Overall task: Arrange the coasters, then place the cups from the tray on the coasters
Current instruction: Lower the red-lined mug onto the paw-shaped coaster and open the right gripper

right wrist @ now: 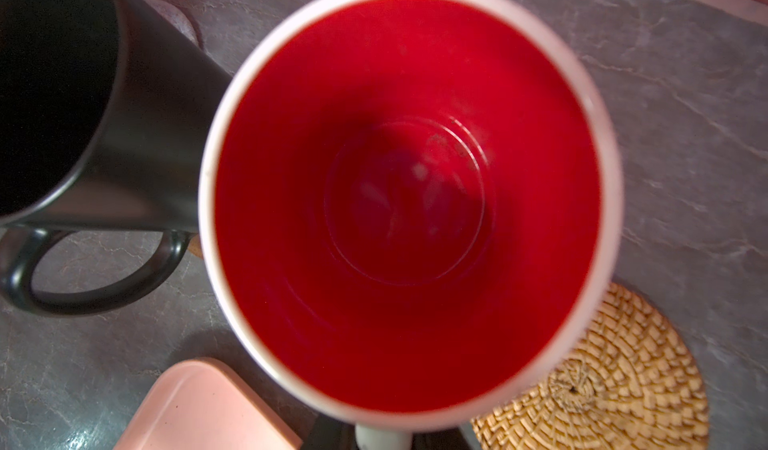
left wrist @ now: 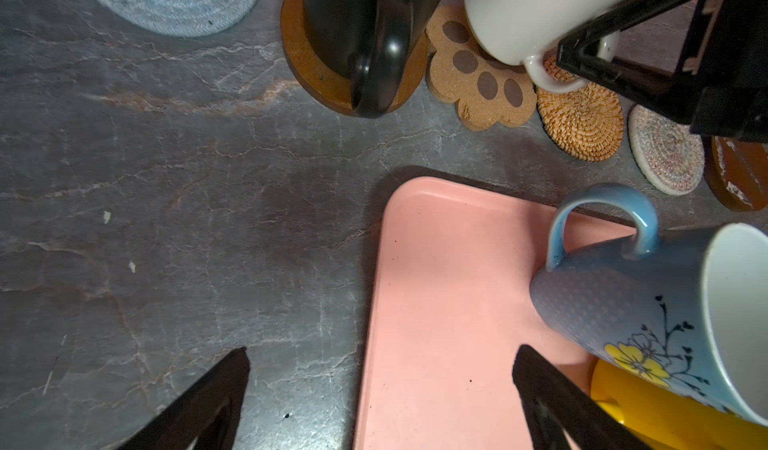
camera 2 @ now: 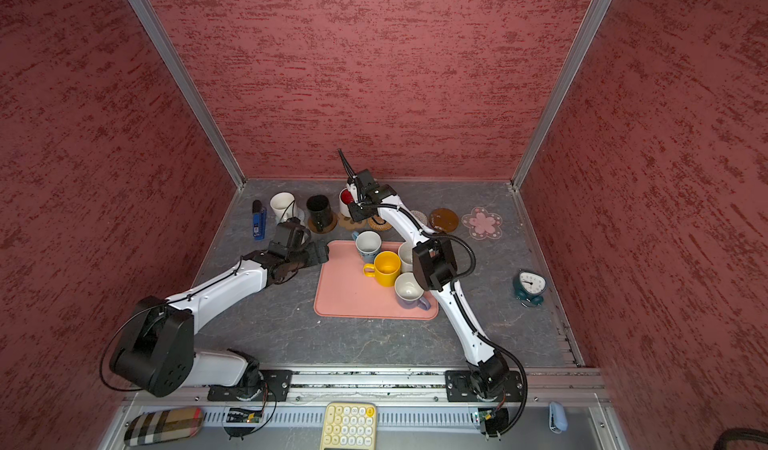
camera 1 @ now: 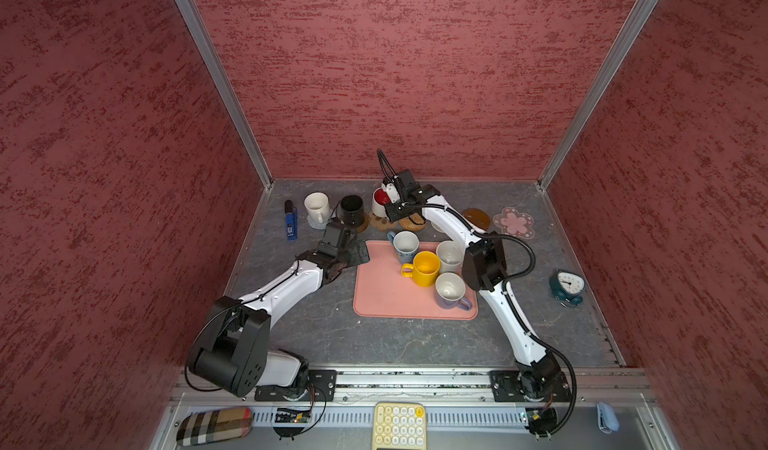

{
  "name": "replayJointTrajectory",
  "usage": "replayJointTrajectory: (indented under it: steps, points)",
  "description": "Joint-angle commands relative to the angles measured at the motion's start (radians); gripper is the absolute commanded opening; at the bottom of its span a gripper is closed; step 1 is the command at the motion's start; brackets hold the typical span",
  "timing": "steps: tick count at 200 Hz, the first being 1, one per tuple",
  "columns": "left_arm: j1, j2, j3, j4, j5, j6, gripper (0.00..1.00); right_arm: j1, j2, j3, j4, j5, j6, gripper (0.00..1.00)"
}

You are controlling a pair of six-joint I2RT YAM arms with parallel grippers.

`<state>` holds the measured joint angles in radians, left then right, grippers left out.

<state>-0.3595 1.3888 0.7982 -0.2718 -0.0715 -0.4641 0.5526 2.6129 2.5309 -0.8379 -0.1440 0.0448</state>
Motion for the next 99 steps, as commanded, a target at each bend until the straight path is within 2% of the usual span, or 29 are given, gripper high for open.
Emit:
replayJointTrajectory:
  steps: [1,99]
  points:
    - [0.007,0.001,-0.010,0.016,0.005,-0.009,0.99,-0.005,-0.009,0.053,0.034,-0.022,-0.034,0.00]
    - [0.010,0.010,-0.010,0.017,0.009,-0.015,0.99,-0.002,-0.006,0.050,0.001,-0.022,-0.043,0.00]
